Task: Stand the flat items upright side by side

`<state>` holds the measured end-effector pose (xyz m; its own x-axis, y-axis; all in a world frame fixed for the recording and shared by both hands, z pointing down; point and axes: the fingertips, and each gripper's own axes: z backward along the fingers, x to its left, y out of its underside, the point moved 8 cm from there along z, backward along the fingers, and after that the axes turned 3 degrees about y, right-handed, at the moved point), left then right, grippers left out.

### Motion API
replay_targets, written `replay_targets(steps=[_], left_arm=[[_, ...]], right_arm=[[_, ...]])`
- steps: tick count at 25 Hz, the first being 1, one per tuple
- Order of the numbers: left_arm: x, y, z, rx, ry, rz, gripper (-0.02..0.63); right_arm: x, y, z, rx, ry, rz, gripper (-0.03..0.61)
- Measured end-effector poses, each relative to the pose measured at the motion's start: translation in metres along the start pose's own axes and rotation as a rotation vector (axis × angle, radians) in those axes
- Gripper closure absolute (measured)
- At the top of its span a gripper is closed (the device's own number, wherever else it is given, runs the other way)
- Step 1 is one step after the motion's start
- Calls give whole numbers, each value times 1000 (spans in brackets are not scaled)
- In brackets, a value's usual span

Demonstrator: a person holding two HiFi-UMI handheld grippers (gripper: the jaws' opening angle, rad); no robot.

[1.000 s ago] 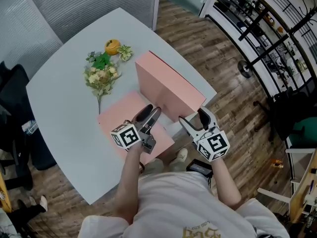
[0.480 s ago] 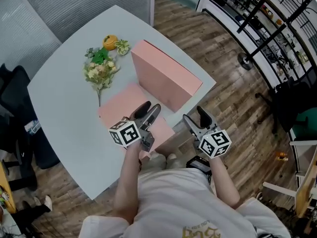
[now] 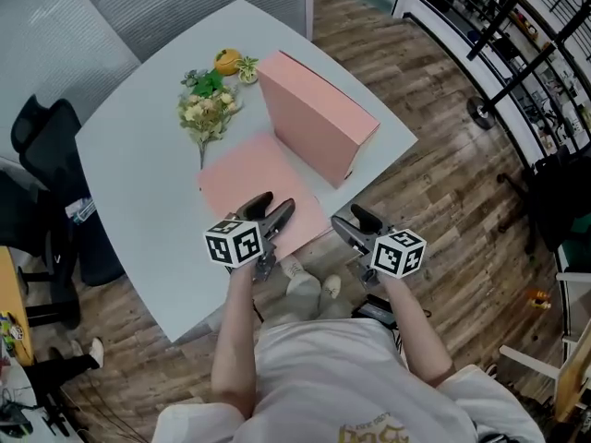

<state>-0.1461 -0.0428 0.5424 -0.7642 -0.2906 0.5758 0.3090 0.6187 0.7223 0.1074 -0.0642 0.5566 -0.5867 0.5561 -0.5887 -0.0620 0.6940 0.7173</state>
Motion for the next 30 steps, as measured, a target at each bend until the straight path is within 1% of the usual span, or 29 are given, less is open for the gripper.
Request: replay_targets(steps=[2,5,7,10,12,16,19,21,22,24,30], left_arm=[[0,6,7,34,-50,-43,353],[2,11,11,74,-117,-111,350],[8,13,12,102,-148,-146,350],[14,20,14,152,-193,-183,348],[14,20,11,184,-221,-227,346],[16,23,6,264,-269,-318,342],[17,30,0,331,-293,-387,342],[17,35,-4,365,-309,-439,341],[16,35,-5,368,-313,-449,341],[15,35,-5,366,-312,-443,342],[17,36,-5,366,-308,-437,341]], right_arm=[[0,11,-1,40,-11,-35,265],[-7,25,-3,81,9,-87,265],[-14,33,-9,82,3,-167,264],[-24,49,-11,59,-6,-334,258],[-30,52,-14,46,-11,-387,249],[-28,62,-27,66,-47,-418,236],[-27,71,-39,89,-49,-431,229],[-28,75,-45,96,-54,-459,225],[-27,76,-47,98,-62,-475,224],[-27,76,-53,107,-78,-495,225],[-29,77,-60,142,-105,-529,225]])
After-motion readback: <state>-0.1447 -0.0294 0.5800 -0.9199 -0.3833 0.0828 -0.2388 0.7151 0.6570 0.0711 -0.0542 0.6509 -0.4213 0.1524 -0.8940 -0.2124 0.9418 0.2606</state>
